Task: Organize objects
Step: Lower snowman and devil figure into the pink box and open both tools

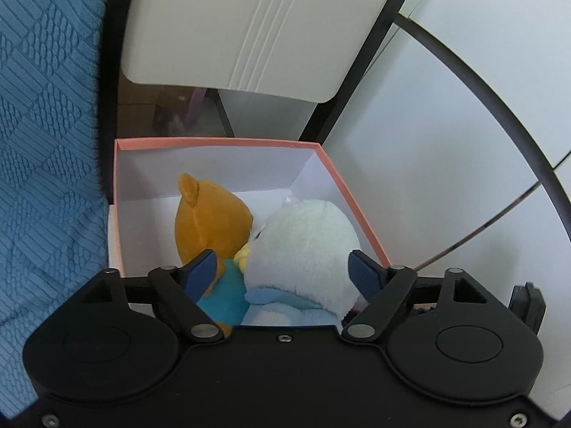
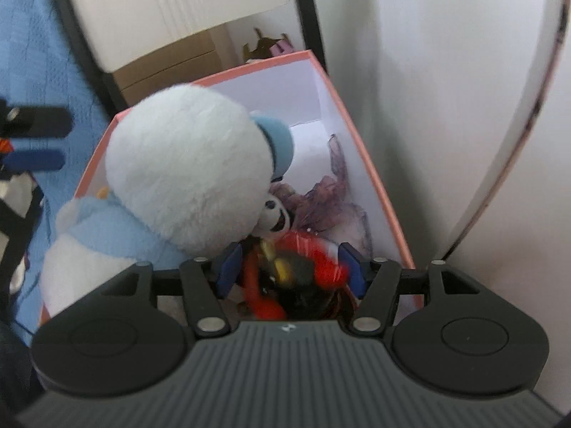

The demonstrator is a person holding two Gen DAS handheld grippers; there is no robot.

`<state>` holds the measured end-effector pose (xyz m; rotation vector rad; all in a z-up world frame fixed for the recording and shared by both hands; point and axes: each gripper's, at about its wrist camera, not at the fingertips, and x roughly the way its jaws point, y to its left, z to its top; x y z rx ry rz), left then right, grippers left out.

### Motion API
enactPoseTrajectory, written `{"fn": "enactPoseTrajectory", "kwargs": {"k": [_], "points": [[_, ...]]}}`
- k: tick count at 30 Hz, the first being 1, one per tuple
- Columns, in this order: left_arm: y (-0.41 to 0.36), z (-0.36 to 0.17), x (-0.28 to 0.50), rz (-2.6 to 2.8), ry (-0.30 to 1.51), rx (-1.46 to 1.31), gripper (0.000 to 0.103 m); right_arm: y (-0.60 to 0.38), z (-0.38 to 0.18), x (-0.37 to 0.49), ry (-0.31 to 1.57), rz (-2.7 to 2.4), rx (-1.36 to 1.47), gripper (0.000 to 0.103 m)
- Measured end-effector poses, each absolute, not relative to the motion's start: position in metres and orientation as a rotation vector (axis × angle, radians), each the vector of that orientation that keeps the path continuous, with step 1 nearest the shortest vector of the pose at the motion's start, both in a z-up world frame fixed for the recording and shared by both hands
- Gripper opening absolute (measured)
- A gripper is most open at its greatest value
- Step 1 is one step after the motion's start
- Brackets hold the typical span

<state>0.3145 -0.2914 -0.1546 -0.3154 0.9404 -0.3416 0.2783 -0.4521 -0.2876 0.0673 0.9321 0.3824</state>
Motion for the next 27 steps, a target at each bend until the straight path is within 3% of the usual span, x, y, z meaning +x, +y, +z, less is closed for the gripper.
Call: {"fn": "enactPoseTrajectory", "kwargs": {"k": [6, 14, 21, 27], "points": [[-0.275, -0.125, 0.298, -0.345, 0.892, -0.310, 0.088, -0.456, -0.254, 0.268, 0.884, 0.374, 0.097, 0.068], [-0.253, -0.063, 0.259, -0.370, 0.787, -0.281, 0.100, -0.443, -0.163, 0.237, 0.710, 0.422, 0.130, 0.068], [-0.231, -0.014, 0.219, -0.338, 0.695, -0.265, 0.102, -0.428, -0.101, 0.201, 0.598, 0.484, 0.133, 0.068], [-0.219, 0.009, 0.182, -0.355, 0.647, -0.241, 0.102, -0.417, -0.086, 0.161, 0.578, 0.532, 0.127, 0.068]]}}
